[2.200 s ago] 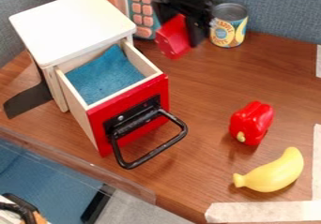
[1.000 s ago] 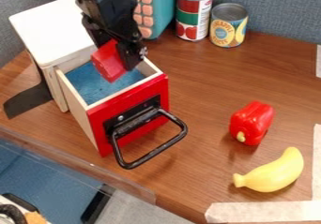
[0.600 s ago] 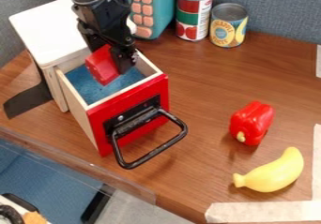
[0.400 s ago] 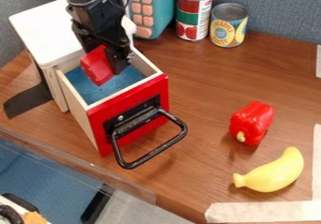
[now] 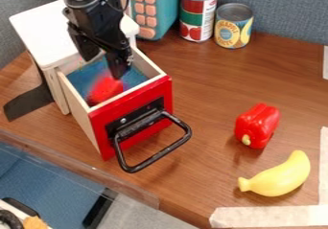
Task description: Put the red thing into the drawer
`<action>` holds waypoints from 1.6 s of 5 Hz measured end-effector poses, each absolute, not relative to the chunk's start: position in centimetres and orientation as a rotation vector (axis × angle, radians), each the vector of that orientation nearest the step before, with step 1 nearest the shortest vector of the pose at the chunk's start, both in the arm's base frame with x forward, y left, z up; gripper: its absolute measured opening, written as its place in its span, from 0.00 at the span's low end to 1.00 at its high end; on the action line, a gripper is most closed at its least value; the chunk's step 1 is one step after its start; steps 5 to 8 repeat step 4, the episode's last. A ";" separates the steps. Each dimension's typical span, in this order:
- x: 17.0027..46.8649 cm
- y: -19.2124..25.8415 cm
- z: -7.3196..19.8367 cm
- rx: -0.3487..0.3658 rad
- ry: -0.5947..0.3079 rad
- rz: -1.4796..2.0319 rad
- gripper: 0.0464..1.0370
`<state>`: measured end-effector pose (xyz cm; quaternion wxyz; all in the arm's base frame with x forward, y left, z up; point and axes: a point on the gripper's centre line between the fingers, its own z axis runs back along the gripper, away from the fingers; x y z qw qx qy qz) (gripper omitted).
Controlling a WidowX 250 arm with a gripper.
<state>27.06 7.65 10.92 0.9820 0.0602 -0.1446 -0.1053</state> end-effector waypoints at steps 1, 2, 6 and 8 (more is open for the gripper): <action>26.8 7.3 11.0 0.111 -0.260 -0.209 0.97; 26.8 7.1 12.0 0.092 -0.231 -0.214 0.96; 26.6 5.8 14.4 0.064 -0.178 -0.245 0.96; 26.6 5.8 14.4 0.064 -0.178 -0.245 0.96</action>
